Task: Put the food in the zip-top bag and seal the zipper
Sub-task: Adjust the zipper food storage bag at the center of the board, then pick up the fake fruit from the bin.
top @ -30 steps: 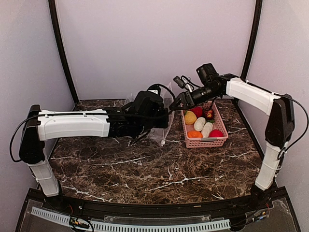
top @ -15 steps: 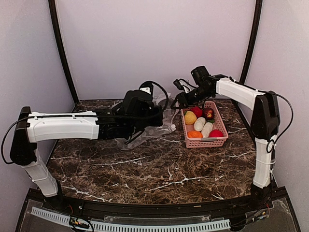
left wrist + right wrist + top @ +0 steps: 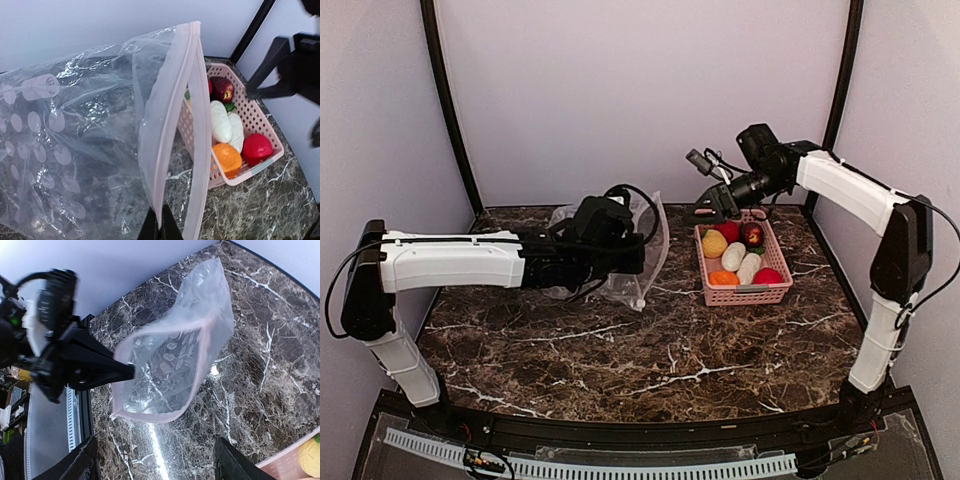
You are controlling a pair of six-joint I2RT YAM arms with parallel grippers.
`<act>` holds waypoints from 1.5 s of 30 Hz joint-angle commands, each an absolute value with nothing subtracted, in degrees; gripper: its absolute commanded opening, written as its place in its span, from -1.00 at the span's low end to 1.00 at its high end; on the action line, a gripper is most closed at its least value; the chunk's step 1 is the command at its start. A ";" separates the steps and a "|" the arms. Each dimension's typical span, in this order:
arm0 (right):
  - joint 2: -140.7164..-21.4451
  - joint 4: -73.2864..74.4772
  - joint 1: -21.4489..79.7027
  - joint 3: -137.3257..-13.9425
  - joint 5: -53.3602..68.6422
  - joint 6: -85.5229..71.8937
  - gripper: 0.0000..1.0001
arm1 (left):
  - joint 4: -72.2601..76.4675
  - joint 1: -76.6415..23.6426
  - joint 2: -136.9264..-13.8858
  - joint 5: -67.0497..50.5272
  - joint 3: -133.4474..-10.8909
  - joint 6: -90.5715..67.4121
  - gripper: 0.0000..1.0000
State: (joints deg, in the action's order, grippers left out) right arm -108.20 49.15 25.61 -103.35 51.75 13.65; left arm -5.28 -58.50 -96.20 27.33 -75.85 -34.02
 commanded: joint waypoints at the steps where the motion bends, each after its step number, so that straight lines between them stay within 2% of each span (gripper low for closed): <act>1: -101.26 53.99 24.29 -98.62 49.59 22.84 0.54 | -7.11 -58.32 -92.43 24.91 -72.23 -32.40 -0.99; 5: -100.23 54.83 21.65 -95.86 41.44 27.58 0.52 | -2.61 -58.29 -90.87 21.17 -68.66 -31.79 -0.98; 10: -105.46 52.72 18.56 -96.39 29.76 34.49 0.36 | -0.20 -58.28 -92.32 16.75 -68.98 -32.65 -0.99; 18: -116.66 47.65 15.41 -102.83 25.79 39.76 0.20 | -4.86 -58.36 -96.52 8.68 -73.14 -33.70 -0.98; 22: -120.14 44.47 15.38 -105.30 24.87 40.08 0.16 | -6.15 -58.39 -96.59 8.64 -73.54 -33.88 -0.99; 33: -129.31 43.36 15.50 -112.19 24.15 42.25 0.52 | -5.03 -58.45 -93.74 10.49 -69.44 -35.92 -0.98; 39: -131.36 43.26 15.88 -113.06 25.77 45.02 0.61 | -6.38 -58.45 -93.50 11.21 -69.43 -35.62 -0.98; 45: -134.79 44.06 16.25 -115.90 25.76 44.06 0.62 | -6.27 -58.45 -93.31 11.18 -69.00 -35.47 -0.98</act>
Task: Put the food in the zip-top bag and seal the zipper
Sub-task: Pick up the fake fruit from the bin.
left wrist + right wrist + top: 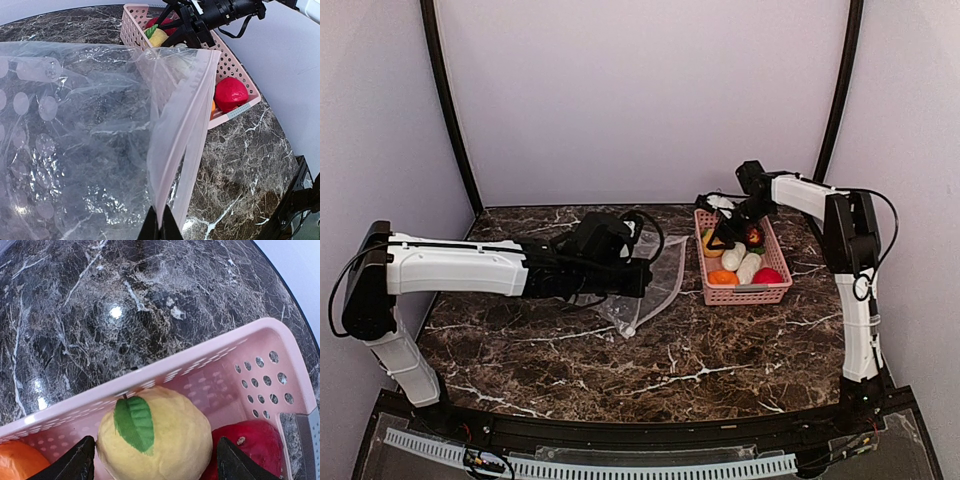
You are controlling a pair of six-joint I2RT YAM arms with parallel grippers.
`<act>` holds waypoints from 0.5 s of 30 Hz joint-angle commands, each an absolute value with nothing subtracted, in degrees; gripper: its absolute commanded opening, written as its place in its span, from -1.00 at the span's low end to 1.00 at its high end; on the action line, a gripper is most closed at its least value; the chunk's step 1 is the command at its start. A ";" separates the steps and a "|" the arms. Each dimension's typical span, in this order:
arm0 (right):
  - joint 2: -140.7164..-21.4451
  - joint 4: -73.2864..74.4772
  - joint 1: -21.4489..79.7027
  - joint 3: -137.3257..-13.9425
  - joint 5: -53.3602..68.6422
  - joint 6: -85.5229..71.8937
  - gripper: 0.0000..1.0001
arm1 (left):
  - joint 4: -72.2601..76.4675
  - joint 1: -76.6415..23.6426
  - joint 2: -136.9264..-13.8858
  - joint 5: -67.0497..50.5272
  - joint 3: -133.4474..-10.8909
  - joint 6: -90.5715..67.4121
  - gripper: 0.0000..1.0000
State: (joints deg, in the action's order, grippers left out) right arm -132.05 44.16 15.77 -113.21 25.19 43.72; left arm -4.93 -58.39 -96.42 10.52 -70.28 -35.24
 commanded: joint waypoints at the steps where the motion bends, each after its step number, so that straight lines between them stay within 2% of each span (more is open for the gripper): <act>1: -135.15 44.04 16.38 -116.23 25.71 43.81 0.61 | -6.09 -58.45 -93.32 11.13 -68.86 -35.49 -0.98; 8: -131.91 43.81 16.31 -114.13 23.61 42.42 0.28 | -5.62 -58.51 -93.95 10.66 -69.14 -35.44 -0.98; 15: -121.06 42.71 15.18 -106.93 26.00 37.08 0.13 | -3.74 -58.45 -94.75 10.45 -69.34 -35.71 -0.98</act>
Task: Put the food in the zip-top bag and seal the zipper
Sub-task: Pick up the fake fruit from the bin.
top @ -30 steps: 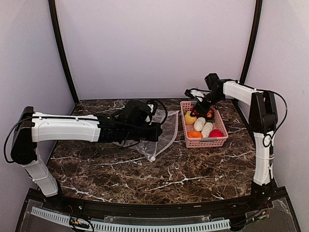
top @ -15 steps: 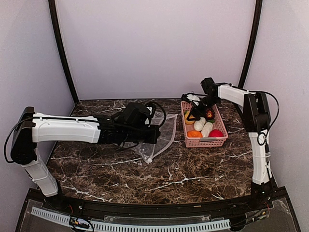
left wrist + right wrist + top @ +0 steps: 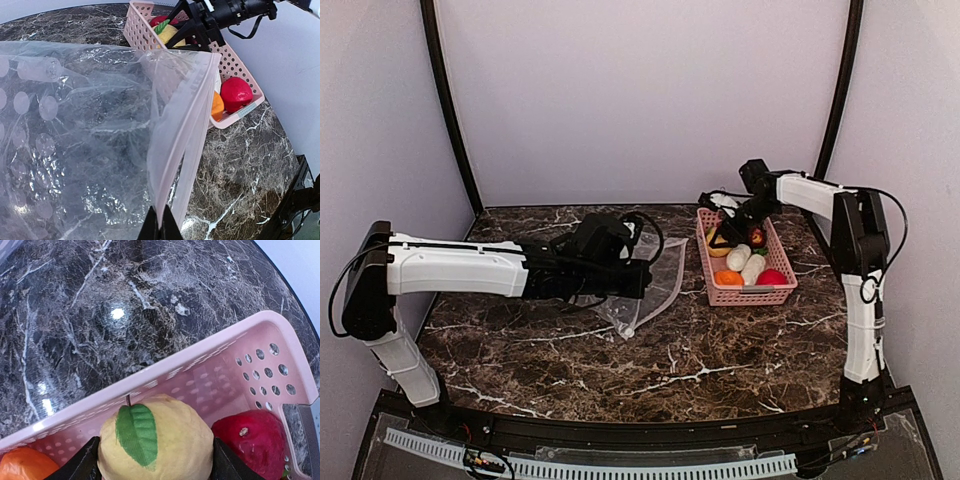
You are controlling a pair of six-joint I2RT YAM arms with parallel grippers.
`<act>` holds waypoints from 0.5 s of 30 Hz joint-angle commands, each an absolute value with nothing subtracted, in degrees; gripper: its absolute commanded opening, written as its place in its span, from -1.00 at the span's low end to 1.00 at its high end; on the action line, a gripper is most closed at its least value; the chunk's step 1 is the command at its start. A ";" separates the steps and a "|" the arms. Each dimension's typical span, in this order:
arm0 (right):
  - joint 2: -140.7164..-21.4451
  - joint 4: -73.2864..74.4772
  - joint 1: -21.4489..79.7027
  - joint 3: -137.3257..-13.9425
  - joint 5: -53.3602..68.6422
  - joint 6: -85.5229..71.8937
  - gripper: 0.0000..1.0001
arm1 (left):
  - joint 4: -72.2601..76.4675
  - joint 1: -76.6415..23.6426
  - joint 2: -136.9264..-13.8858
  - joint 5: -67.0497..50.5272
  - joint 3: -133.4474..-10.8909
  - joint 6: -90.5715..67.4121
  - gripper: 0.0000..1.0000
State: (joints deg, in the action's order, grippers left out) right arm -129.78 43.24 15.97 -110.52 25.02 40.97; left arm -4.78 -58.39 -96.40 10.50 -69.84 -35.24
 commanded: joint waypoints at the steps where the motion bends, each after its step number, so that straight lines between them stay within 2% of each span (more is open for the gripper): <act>1: -119.15 42.49 15.19 -104.62 26.54 36.41 0.12 | -3.37 -58.45 -94.92 10.41 -69.39 -35.74 -0.98; 10: -102.89 42.00 15.29 -93.94 39.80 31.12 0.09 | -2.80 -58.39 -96.95 10.60 -71.78 -35.68 -0.99; 15: -103.65 37.84 15.73 -89.57 38.20 31.21 0.07 | -3.17 -58.42 -98.46 10.04 -74.41 -35.00 -0.98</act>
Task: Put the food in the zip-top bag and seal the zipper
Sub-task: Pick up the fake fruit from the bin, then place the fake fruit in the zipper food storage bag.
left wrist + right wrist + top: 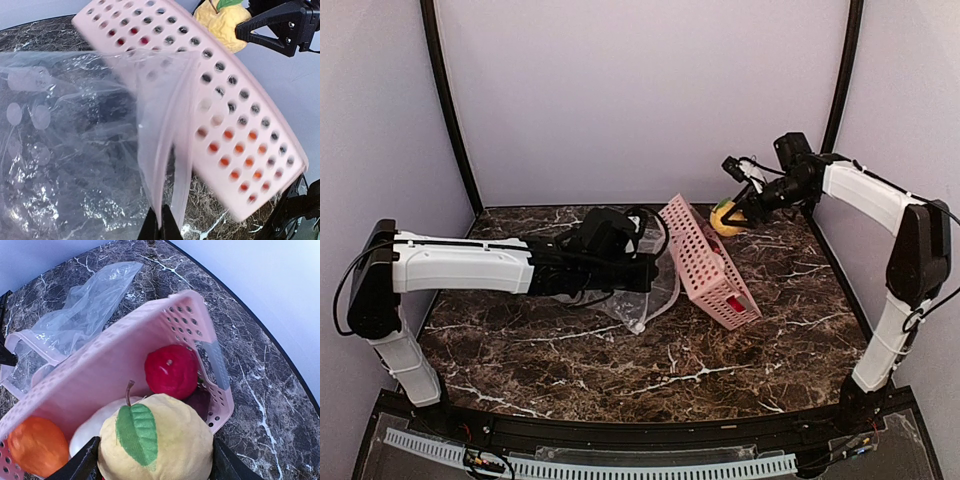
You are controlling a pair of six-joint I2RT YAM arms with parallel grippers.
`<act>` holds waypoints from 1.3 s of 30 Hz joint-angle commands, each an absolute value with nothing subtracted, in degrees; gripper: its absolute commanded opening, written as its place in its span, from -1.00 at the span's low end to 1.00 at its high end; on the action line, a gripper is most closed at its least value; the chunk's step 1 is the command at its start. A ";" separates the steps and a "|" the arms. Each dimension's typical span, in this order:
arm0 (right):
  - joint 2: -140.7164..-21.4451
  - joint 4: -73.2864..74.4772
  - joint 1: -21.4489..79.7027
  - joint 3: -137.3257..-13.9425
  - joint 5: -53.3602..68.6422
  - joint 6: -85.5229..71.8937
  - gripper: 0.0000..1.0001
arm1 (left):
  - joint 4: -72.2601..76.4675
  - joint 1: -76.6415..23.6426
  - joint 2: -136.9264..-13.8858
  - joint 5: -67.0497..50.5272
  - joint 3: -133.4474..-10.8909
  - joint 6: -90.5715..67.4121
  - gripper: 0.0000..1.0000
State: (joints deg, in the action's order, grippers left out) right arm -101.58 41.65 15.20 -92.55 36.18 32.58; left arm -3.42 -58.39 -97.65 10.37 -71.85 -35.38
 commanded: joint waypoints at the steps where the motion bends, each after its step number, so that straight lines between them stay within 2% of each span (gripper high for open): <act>1: -104.99 37.80 15.71 -89.63 38.03 31.50 0.07 | -3.50 -58.43 -98.46 10.03 -74.35 -35.04 -0.98; 8: -110.27 37.57 15.82 -90.05 41.19 29.24 0.05 | -11.88 -58.41 -95.22 15.93 -72.39 -39.82 -0.98; 15: -106.29 37.41 16.23 -88.76 42.65 27.59 0.05 | -14.04 -58.41 -89.11 20.35 -68.00 -41.05 -0.98; 22: -98.28 38.80 20.12 -87.27 46.10 26.44 0.05 | -15.25 -58.37 -86.84 21.35 -68.77 -39.55 -0.98; 30: -95.74 39.68 27.70 -91.93 61.90 17.38 0.03 | -11.55 -58.40 -87.40 22.15 -70.71 -39.46 -0.98; 39: -99.76 27.00 31.57 -92.45 71.85 0.16 0.02 | -4.68 -58.38 -88.24 19.10 -72.39 -41.08 -0.98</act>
State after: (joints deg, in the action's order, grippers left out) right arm -96.99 34.33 30.98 -91.70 66.26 9.76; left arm -9.37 -58.39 -88.49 20.93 -71.24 -40.23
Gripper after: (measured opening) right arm 0.657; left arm 0.011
